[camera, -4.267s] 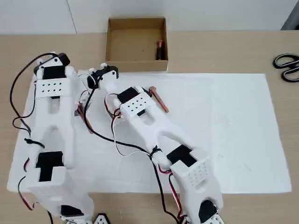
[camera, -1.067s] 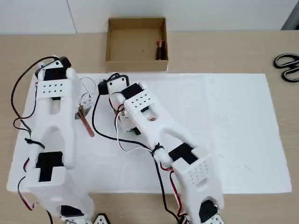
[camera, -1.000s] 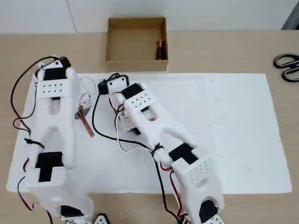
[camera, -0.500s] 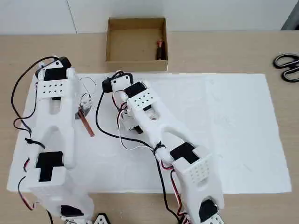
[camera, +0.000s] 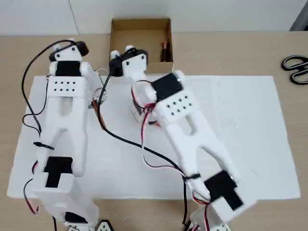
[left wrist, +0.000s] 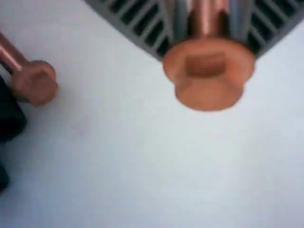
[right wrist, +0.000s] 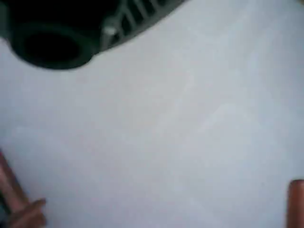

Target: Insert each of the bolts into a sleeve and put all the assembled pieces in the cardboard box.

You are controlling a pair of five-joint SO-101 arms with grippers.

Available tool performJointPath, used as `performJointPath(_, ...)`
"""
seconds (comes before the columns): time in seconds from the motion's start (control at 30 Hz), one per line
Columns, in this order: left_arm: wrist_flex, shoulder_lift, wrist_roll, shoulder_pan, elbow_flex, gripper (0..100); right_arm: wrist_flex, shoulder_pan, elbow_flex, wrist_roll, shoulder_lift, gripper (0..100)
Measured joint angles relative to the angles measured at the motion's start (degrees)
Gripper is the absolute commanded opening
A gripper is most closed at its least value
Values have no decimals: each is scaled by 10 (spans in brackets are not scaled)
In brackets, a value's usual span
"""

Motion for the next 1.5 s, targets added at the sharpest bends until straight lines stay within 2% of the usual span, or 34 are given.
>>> performJointPath(0.2,35,0,-1,7,-56,6,6,24,11,3,-139,6)
performJointPath(0.4,49,0,-1,6,-65,6,6,86,97,4,-230,4)
performJointPath(0.5,49,0,-1,6,-65,6,6,110,155,32,-293,4)
performJointPath(0.63,49,0,-5,18,-65,6,-4,106,229,83,-419,4)
performJointPath(0.9,42,0,-16,66,-65,6,-97,113,497,118,-697,4)
performJointPath(1.03,16,0,-41,89,-65,6,-166,164,635,115,-841,4)
performJointPath(1.23,-23,-6,-56,120,-65,6,-307,229,810,69,-1034,4)
performJointPath(1.5,-40,-25,-56,162,-65,6,-423,236,921,27,-1046,4)
